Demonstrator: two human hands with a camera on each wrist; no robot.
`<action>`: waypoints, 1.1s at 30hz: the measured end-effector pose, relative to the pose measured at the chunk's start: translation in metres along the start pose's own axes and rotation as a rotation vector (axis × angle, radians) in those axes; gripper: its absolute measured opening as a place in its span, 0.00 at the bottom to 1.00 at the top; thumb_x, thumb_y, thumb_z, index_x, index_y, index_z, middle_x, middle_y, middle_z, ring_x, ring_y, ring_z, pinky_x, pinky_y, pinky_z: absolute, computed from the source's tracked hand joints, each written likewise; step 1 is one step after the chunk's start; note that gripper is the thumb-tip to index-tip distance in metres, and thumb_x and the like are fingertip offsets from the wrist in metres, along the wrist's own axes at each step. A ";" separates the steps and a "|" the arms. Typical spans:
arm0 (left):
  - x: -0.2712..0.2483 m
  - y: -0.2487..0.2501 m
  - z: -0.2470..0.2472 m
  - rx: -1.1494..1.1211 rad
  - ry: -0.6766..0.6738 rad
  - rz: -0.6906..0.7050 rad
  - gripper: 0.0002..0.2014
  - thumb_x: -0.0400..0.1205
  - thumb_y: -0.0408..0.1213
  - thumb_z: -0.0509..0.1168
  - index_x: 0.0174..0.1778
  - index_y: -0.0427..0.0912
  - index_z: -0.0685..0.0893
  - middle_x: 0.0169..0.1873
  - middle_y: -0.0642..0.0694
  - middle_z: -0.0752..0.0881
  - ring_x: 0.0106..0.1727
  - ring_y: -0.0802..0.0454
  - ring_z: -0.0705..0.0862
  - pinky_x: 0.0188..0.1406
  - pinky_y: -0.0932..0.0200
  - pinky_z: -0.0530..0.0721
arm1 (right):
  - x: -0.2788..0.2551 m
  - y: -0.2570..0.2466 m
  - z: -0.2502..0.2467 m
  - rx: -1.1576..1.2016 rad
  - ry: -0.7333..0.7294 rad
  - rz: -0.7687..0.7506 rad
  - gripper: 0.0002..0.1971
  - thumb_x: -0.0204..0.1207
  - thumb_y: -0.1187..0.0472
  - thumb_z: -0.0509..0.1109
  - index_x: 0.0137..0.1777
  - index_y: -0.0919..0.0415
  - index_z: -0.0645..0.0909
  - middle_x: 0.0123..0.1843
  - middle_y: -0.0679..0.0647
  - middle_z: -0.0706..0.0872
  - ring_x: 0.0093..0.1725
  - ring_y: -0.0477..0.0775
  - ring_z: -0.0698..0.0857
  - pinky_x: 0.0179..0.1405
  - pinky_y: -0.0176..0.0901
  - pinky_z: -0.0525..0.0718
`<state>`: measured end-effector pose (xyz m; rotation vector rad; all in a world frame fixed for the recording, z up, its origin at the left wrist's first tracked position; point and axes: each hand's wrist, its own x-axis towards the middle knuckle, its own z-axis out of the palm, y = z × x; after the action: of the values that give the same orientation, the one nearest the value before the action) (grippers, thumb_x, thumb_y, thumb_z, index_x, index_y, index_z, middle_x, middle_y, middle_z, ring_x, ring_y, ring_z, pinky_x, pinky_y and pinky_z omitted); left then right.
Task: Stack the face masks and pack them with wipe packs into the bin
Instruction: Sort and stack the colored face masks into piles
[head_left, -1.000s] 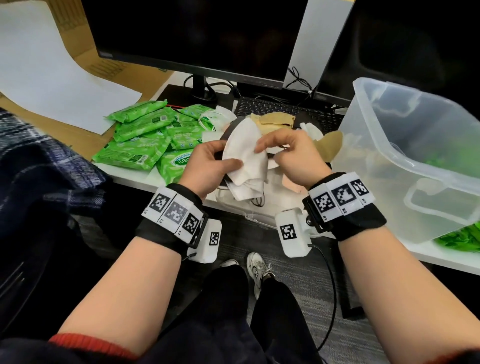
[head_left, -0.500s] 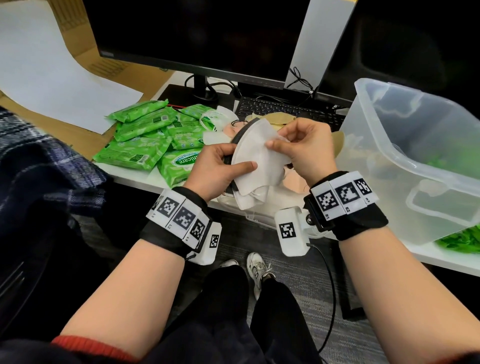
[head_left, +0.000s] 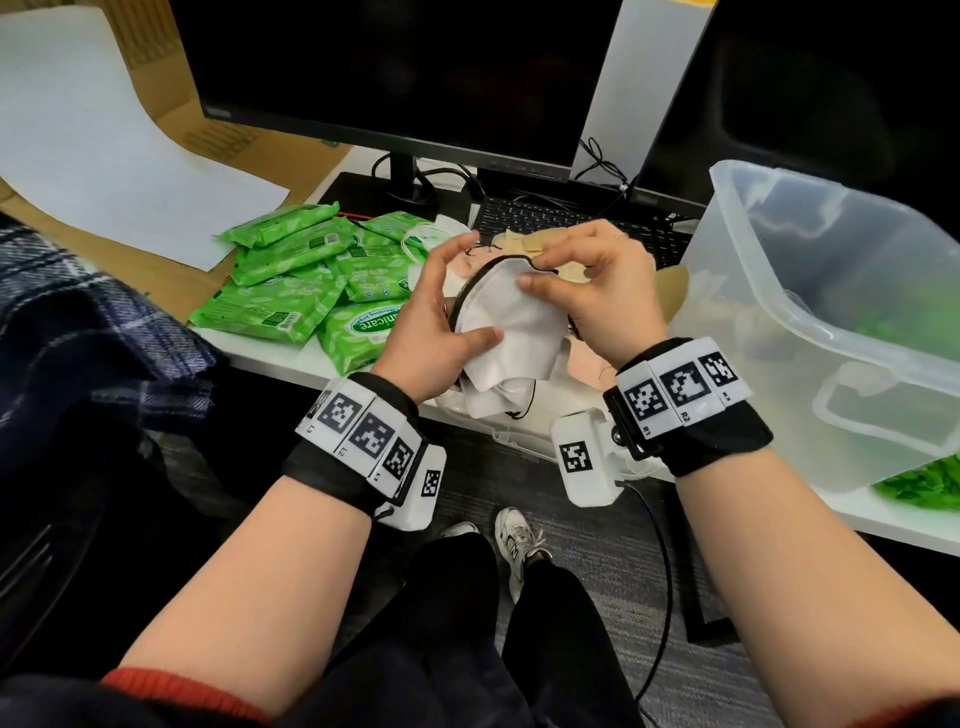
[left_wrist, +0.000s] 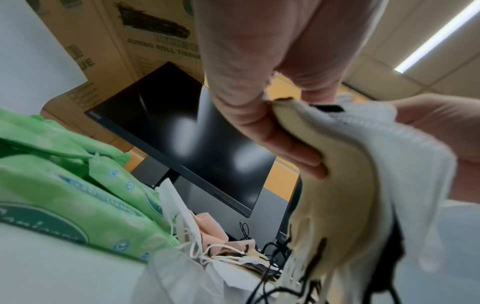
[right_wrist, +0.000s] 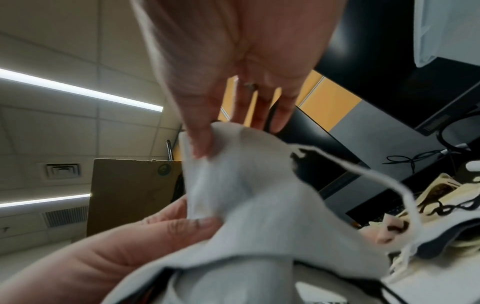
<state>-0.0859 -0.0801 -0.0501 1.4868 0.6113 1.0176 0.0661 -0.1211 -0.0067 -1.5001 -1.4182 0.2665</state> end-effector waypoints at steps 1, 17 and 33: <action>0.001 -0.001 -0.001 -0.018 0.010 -0.001 0.38 0.70 0.17 0.69 0.65 0.61 0.67 0.55 0.42 0.86 0.46 0.49 0.88 0.47 0.50 0.88 | -0.001 -0.001 -0.001 0.015 -0.020 -0.030 0.12 0.64 0.63 0.80 0.34 0.45 0.82 0.43 0.39 0.80 0.45 0.30 0.78 0.48 0.22 0.72; 0.004 0.000 -0.006 0.013 0.038 -0.143 0.10 0.74 0.21 0.69 0.42 0.40 0.86 0.31 0.54 0.89 0.33 0.58 0.88 0.36 0.61 0.88 | -0.007 -0.007 0.000 -0.051 -0.148 -0.040 0.15 0.67 0.57 0.76 0.41 0.73 0.85 0.41 0.61 0.82 0.46 0.60 0.80 0.51 0.53 0.79; 0.009 -0.009 -0.024 0.002 0.245 -0.149 0.11 0.76 0.21 0.67 0.43 0.44 0.84 0.38 0.49 0.85 0.36 0.62 0.83 0.43 0.69 0.83 | 0.008 0.009 -0.020 -0.089 0.365 0.210 0.15 0.72 0.59 0.68 0.30 0.50 0.65 0.35 0.51 0.75 0.39 0.51 0.74 0.42 0.45 0.74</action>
<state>-0.1008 -0.0580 -0.0577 1.3065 0.8840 1.0907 0.0881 -0.1226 -0.0007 -1.6746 -0.9959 0.0521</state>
